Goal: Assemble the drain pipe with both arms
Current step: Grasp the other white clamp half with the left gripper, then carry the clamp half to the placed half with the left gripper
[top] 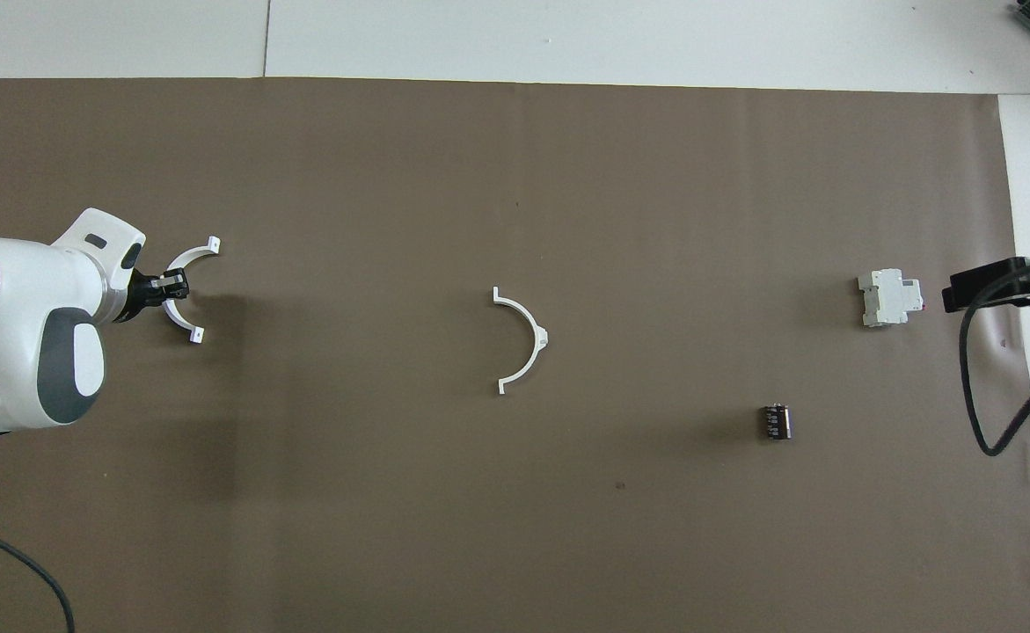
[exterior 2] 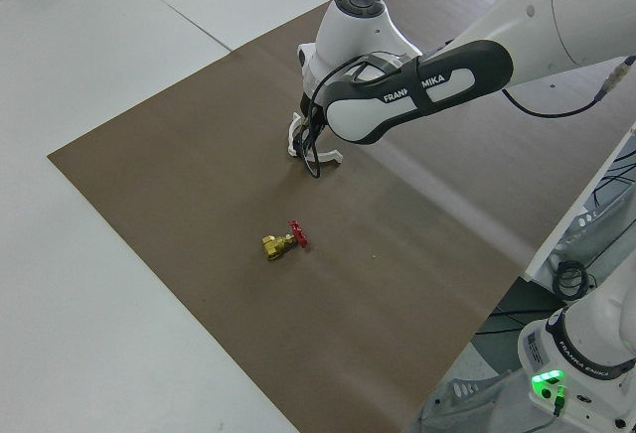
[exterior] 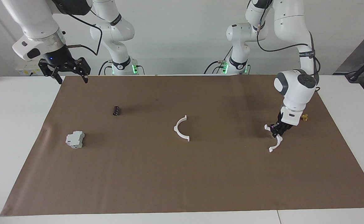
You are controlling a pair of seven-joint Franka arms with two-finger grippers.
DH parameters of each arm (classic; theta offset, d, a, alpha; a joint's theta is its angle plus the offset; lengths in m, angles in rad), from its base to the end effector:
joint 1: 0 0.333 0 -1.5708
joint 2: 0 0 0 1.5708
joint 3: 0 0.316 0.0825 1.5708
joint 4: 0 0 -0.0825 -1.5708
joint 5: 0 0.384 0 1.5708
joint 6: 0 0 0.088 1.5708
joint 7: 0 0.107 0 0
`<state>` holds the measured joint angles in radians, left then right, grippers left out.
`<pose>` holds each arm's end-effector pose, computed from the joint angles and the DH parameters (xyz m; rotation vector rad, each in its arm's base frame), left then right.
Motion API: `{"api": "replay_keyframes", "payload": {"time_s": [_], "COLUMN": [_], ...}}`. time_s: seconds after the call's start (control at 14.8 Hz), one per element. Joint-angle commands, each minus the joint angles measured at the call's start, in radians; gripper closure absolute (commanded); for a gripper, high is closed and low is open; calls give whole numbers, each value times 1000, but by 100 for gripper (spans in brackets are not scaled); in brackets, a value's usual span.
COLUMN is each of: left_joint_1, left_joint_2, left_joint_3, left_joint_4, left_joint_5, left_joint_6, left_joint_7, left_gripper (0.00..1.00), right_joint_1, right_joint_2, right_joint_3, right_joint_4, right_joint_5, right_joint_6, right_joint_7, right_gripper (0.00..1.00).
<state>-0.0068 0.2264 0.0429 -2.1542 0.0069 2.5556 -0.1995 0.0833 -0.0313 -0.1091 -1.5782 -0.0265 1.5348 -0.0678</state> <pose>0.5808 0.0205 0.3113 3.1086 0.3563 0.2756 0.5410 -0.0179 0.6349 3.1184 0.0644 -0.0208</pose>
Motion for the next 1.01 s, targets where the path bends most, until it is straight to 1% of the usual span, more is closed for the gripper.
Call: {"api": "replay_keyframes", "payload": {"time_s": [0.0, 0.2, 0.34, 0.47, 0.54, 0.67, 0.94], "left_joint_1": [-7, -9, -44, -54, -76, -166, -323], "left_joint_2": [-6, -6, -12, -25, -33, -35, -48], "left_joint_3": [2, 2, 2, -6, -20, -20, -17], "left_joint_4": [-21, -15, 16, 72, 98, 106, 105], "left_joint_5": [-2, -2, -2, -8, -8, -8, -8], "left_joint_6": [28, 26, -3, -105, -138, -135, -140], "left_joint_7": [-3, -5, -20, -49, -105, -268, -499], "left_gripper": [100, 100, 100, 100, 100, 100, 100], "right_joint_1": [-14, -14, -14, -14, -14, -14, -14], "right_joint_2": [-10, -10, -10, -10, -10, -10, -10], "right_joint_3": [6, 6, 6, 6, 6, 6, 5], "right_joint_4": [-5, -5, -5, -5, -5, -5, -5], "right_joint_5": [14, 14, 14, 14, 14, 14, 14], "right_joint_6": [-8, -8, -8, -8, -8, -8, -8], "right_joint_7": [13, 13, 13, 13, 14, 13, 13], "right_gripper": [0, 0, 0, 0, 0, 0, 0]}}
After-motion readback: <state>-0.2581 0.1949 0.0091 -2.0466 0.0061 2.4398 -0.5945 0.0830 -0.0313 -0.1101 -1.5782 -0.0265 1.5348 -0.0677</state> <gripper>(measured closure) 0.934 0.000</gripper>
